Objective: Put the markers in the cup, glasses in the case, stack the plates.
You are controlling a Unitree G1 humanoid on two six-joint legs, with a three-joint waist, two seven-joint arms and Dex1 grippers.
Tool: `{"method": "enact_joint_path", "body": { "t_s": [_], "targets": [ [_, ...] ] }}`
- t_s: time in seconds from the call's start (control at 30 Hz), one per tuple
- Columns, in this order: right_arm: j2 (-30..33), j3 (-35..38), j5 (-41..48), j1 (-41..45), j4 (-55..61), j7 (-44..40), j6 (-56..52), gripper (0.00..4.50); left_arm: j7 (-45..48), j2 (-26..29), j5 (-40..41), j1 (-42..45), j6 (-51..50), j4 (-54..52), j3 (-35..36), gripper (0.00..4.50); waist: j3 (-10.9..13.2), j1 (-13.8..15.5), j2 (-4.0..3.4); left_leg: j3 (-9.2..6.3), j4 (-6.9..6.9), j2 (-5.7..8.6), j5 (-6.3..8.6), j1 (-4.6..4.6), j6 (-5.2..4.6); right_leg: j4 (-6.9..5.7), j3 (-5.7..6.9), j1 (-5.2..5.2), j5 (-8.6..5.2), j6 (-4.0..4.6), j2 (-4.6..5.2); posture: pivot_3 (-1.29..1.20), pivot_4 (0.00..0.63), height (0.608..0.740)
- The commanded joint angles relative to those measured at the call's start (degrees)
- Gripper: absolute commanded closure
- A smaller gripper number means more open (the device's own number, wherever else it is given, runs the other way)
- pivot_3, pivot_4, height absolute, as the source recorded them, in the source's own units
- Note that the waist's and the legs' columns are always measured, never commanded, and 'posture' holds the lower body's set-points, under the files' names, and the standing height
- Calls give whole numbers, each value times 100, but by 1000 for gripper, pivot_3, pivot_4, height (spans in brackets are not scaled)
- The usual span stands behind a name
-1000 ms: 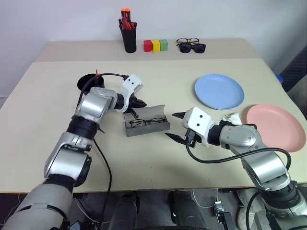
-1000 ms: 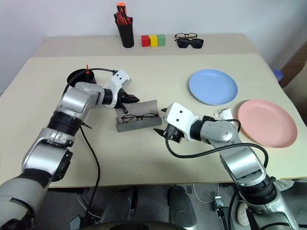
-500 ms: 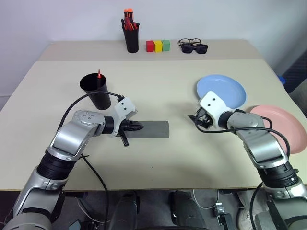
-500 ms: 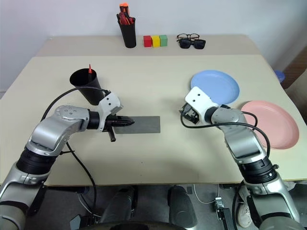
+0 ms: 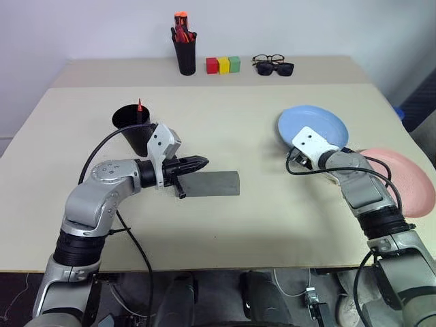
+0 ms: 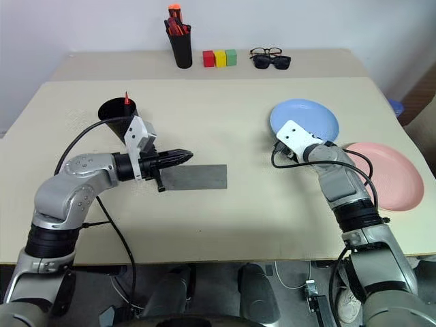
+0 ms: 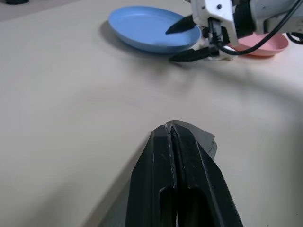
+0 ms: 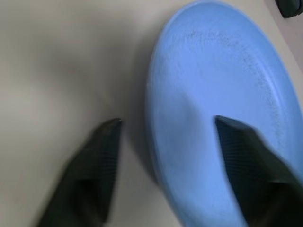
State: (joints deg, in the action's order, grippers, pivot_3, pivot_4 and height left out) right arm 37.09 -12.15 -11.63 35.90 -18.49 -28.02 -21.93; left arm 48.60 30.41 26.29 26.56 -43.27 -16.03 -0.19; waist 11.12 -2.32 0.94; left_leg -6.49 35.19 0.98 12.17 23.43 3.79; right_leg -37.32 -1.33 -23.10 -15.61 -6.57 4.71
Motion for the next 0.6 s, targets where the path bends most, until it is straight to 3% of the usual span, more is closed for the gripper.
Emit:
{"method": "enact_joint_path", "body": {
  "t_s": [0.03, 0.1, 0.23, 0.37, 0.53, 0.6],
  "targets": [
    [26, 120, -155, 163, 4, 150, 232, 3743, -46, -13, 229, -98, 108, -265, 181, 4500, 0, -5, 0, 0, 0, 1, 0, 0, 0, 1, 0, 0, 0, 0, 1, 0, 150, 740],
    [44, 160, -194, 138, 80, 175, 285, 4411, -70, -31, 265, -117, 135, -265, 168, 4500, 0, -6, 0, 0, -1, 0, 0, 0, 0, 1, 0, 0, 0, 0, 0, 0, 150, 740],
    [164, 318, -225, -41, 563, 198, 332, 4411, -111, -118, 272, -54, 227, -173, 79, 4500, 0, -9, -1, 0, 0, 0, 0, 0, 0, 0, -1, 0, 0, 0, 0, 0, 150, 740],
    [605, 729, -295, -501, 1833, 60, -46, 4411, 6, -282, 185, 283, 487, 300, -71, 4500, 2, 45, -4, 0, -1, 1, 0, 3, 0, 1, 1, -1, 0, 0, 0, 0, 150, 740],
    [1290, 1960, -16, -1794, 3698, -542, -1162, 4411, 502, -407, 143, 750, 885, 988, -364, 4500, 1, 172, -2, -2, 0, 3, 0, 6, 0, 7, 3, 1, -1, -1, 1, 0, 150, 740],
    [1437, 2639, 99, -2699, 4423, -913, -1628, 4411, 778, -463, 108, 920, 1098, 1213, -517, 4500, 1, 211, -2, -2, 1, 3, 2, 6, -4, 11, 3, 4, -1, -2, 1, 0, 150, 740]
  ]
}}
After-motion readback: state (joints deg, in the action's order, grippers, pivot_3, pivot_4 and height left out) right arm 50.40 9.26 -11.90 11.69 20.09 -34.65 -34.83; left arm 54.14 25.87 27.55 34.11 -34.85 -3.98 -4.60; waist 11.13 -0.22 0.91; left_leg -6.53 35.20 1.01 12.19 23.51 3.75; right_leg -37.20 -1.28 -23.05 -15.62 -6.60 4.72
